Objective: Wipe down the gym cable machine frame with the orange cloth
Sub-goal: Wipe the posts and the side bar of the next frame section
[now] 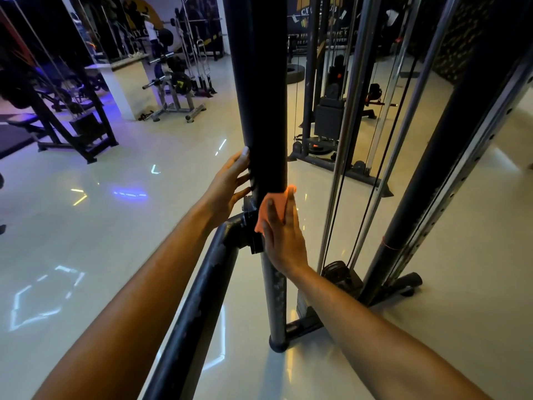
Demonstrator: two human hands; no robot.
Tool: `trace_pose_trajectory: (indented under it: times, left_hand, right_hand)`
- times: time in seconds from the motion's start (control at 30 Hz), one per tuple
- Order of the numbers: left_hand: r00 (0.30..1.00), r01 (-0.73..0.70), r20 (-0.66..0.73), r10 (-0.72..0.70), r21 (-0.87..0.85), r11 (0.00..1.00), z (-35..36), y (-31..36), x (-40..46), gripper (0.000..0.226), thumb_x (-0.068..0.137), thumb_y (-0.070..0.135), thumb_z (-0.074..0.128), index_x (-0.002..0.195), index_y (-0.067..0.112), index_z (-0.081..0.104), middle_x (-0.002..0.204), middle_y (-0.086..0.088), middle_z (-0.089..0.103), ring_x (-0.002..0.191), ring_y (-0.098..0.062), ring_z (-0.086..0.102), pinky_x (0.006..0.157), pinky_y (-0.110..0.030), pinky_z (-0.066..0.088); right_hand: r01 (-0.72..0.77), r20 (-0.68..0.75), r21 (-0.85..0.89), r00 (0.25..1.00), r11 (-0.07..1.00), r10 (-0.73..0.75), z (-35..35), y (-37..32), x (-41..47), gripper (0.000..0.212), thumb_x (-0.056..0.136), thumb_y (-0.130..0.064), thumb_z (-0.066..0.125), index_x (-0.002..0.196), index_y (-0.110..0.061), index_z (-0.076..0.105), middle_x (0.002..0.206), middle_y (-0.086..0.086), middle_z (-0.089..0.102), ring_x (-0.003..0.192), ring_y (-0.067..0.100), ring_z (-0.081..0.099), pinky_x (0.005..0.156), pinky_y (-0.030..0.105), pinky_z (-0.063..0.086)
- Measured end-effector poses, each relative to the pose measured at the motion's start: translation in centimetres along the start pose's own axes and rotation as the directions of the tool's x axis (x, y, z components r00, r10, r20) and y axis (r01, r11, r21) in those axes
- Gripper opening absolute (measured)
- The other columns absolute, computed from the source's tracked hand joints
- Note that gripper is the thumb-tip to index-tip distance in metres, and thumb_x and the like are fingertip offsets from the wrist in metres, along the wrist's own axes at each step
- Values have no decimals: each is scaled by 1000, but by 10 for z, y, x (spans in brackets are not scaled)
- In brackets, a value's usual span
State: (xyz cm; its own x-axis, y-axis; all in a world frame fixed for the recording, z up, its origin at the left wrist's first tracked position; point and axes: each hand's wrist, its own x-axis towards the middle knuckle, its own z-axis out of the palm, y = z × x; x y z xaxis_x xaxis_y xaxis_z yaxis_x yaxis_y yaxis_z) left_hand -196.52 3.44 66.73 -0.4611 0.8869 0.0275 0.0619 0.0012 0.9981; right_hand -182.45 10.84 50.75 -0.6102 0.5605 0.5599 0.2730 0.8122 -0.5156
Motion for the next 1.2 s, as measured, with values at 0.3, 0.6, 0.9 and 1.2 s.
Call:
trace_pose_trajectory:
  times: [0.3, 0.6, 0.9, 1.2]
  left_hand:
    - [999, 24, -34, -24, -3, 1000, 4, 2, -2, 63, 103, 66, 53, 159, 38, 45, 162, 6, 50, 149, -22, 47, 125, -55, 37]
    - [981, 13, -193, -12, 6, 1000, 26, -16, -18, 50, 109, 54, 52, 155, 34, 51, 148, 12, 63, 139, -12, 58, 117, -51, 47]
    - [912, -20, -410, 7, -26, 999, 49, -73, -55, 40, 111, 30, 59, 150, 21, 57, 133, 8, 74, 122, -15, 72, 89, -33, 63]
    - [803, 108, -593, -66, 35, 993, 80, -166, -82, 20, 107, 38, 65, 119, 24, 73, 115, 5, 76, 110, -15, 73, 100, -50, 59]
  right_hand:
    - [-4, -62, 97, 998, 995, 10, -17, -13, 41, 68, 115, -59, 26, 169, -47, -13, 179, 2, -27, 165, 47, 15, 103, 56, 58]
    - [-4, 121, 156, 993, 988, -15, -6, 31, -10, 75, 116, -54, 36, 167, -50, -18, 180, 3, -23, 164, 41, 25, 104, 56, 61]
    - [-1, 82, 255, 996, 967, -21, 4, 37, -14, 96, 115, -34, 56, 162, -58, -24, 182, 11, -10, 164, 41, 26, 110, 56, 57]
    - [-19, 98, 238, 995, 971, -4, 20, 54, -25, 81, 118, -41, 42, 168, -42, -22, 182, 12, -3, 165, 38, 23, 115, 36, 44]
